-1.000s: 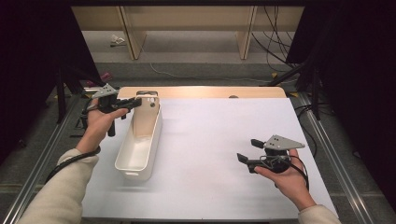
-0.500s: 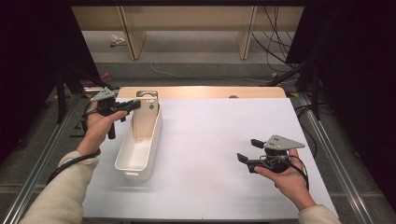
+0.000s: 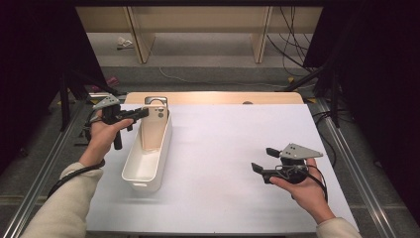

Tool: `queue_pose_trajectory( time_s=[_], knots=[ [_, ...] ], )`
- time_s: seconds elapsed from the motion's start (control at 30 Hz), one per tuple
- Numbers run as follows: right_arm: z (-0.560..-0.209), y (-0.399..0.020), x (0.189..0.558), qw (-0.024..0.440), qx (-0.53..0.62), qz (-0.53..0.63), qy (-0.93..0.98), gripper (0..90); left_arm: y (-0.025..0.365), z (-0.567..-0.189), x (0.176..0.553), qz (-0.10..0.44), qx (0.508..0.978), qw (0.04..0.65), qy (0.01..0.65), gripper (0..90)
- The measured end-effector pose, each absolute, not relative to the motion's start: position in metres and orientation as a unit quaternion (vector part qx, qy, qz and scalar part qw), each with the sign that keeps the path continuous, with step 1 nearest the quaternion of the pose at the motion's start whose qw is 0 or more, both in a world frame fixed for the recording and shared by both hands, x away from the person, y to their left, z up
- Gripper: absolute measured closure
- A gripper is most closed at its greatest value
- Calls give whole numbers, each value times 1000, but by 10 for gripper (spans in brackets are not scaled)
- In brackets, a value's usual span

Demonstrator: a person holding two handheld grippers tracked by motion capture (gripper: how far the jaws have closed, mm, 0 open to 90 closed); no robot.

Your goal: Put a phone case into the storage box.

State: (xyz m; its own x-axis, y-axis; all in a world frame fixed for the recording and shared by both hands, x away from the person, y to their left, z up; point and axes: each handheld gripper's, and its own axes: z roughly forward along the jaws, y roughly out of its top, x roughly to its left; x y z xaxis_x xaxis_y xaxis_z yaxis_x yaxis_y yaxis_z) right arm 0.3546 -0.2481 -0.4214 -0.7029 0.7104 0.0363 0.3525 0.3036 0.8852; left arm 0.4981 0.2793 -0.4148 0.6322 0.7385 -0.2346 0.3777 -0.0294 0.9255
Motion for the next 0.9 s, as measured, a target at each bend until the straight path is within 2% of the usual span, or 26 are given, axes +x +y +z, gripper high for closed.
queue_pose_trajectory(
  time_s=[0.9],
  knots=[
    [-421,-249,355,184,338,483,786,233,271,-420,522,207,718,512,424,760]
  ],
)
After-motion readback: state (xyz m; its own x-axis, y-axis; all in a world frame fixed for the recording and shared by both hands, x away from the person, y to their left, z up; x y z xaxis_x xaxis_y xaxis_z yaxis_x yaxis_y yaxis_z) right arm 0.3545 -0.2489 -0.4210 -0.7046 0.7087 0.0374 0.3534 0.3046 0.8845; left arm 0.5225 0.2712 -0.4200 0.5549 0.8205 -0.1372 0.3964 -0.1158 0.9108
